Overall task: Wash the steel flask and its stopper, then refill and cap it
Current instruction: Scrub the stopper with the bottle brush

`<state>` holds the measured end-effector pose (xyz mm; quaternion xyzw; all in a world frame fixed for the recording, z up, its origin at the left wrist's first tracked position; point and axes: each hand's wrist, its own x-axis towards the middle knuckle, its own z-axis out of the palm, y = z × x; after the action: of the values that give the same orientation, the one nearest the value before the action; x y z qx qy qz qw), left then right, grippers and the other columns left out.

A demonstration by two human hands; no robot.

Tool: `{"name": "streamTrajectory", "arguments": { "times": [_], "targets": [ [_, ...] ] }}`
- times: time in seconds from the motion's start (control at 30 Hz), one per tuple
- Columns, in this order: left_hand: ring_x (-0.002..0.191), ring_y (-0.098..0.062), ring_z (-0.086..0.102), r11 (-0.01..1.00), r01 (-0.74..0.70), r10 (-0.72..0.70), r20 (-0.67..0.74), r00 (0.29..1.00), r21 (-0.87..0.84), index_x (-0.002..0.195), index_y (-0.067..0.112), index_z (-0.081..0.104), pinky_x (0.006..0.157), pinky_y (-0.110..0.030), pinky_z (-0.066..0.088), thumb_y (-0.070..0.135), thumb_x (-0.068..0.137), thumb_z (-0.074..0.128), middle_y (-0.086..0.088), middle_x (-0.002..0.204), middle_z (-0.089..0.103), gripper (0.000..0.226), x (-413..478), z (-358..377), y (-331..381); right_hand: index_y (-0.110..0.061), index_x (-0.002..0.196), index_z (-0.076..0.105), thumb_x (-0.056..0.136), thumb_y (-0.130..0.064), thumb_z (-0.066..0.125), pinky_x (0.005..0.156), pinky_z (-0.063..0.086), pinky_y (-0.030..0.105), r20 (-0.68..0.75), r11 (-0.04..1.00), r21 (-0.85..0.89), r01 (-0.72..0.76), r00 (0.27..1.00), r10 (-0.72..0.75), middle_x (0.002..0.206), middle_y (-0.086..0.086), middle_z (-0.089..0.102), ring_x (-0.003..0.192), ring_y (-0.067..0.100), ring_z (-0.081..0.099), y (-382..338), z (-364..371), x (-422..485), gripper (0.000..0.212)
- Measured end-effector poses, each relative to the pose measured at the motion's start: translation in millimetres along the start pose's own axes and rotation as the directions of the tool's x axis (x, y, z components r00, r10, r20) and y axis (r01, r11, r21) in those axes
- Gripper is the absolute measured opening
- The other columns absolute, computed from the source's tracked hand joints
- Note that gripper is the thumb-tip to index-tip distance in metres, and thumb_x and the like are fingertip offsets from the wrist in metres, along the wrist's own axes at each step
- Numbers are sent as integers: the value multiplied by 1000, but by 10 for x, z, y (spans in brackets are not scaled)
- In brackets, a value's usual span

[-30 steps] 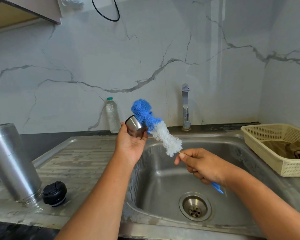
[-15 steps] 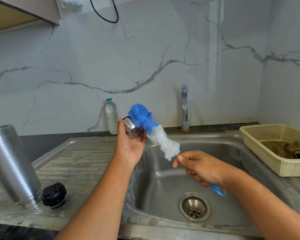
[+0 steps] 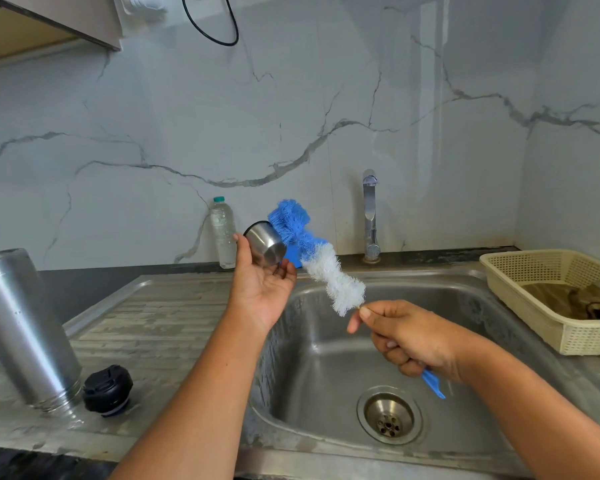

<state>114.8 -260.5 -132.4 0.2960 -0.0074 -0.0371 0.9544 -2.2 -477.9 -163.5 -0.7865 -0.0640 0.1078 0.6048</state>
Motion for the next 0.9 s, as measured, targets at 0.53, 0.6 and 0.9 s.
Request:
{"name": "streamTrajectory", "arguments": {
  "times": [0.53, 0.6, 0.9],
  "targets": [
    [120, -33, 69, 994, -88, 88, -3, 996, 72, 135, 12, 63, 111, -51, 50, 57, 86, 72, -19, 125, 72, 67, 37, -21, 31, -23, 103, 71, 107, -44, 44, 47, 19, 28, 3, 986, -169, 5, 1000, -4, 58, -8, 38, 51, 11, 22, -22, 20, -13, 34],
    [117, -33, 70, 991, -125, 126, -25, 992, 53, 134, 14, 62, 109, -51, 52, 56, 91, 69, -18, 122, 74, 61, 41, -40, 103, -21, 105, 71, 108, -43, 44, 48, 19, 28, 32, 986, -169, -4, 999, 10, 58, -9, 37, 51, 11, 21, -25, 4, -30, 35],
    [119, -31, 70, 988, -45, 32, 91, 995, 145, 139, 14, 61, 111, -47, 49, 67, 92, 62, -18, 127, 72, 70, -72, 30, -5, -19, 107, 70, 107, -44, 45, 45, 18, 26, 0, 996, -86, 21, 1000, -21, 61, -6, 35, 51, 11, 20, -31, -45, -17, 35]
  ]
}}
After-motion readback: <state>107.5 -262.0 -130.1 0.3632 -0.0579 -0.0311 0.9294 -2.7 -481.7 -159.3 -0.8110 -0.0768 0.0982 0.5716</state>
